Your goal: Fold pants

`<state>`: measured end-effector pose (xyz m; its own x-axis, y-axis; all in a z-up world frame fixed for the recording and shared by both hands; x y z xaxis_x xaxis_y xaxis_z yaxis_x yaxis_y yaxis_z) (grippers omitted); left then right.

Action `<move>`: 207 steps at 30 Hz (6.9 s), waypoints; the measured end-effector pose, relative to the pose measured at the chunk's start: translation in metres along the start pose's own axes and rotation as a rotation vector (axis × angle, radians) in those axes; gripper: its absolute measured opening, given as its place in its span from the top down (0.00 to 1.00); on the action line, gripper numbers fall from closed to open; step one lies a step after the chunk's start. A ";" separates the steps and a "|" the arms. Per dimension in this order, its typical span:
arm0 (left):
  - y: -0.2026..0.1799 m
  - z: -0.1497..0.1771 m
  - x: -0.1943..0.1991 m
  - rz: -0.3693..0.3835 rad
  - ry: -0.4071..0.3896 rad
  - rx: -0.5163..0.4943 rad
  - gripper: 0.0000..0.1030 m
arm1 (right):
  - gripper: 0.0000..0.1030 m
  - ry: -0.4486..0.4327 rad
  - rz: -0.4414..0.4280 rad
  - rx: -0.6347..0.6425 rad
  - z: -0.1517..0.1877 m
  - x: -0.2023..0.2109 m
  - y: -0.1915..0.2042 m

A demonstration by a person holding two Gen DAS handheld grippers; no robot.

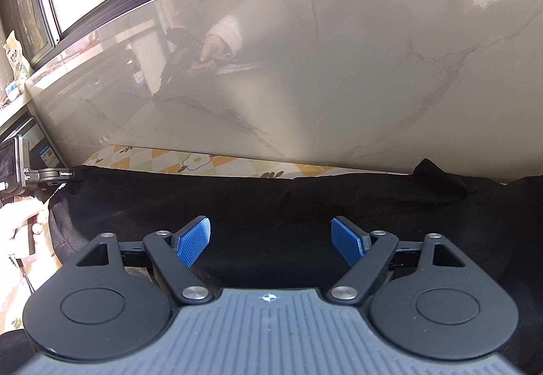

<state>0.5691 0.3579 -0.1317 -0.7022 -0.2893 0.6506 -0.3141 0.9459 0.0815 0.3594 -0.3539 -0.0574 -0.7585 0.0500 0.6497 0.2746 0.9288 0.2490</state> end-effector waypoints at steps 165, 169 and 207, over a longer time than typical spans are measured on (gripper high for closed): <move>0.018 0.269 0.339 0.318 -0.216 0.223 0.82 | 0.01 -0.221 0.188 -0.051 0.227 0.190 -0.083; 0.027 0.251 0.359 0.265 -0.345 0.227 0.85 | 0.01 -0.236 0.187 -0.065 0.225 0.198 -0.085; 0.086 0.170 0.296 0.206 -0.228 0.278 0.48 | 0.02 -0.196 0.093 -0.053 0.209 0.177 -0.042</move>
<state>0.2253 0.3287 -0.0602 -0.8823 -0.1529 0.4452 -0.2910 0.9206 -0.2605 0.0899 -0.3075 -0.1024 -0.8274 0.2100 0.5208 0.3754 0.8966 0.2348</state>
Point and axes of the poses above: each gripper's, at about its wrist camera, not at the fingertips, and x roughly against the way its jaws point, y to its left, z to its underside, the point moved 2 cm from there along -x, roughly the way its jaws point, and after that the axes turned 1 degree about -x, right-handed, at the moved point
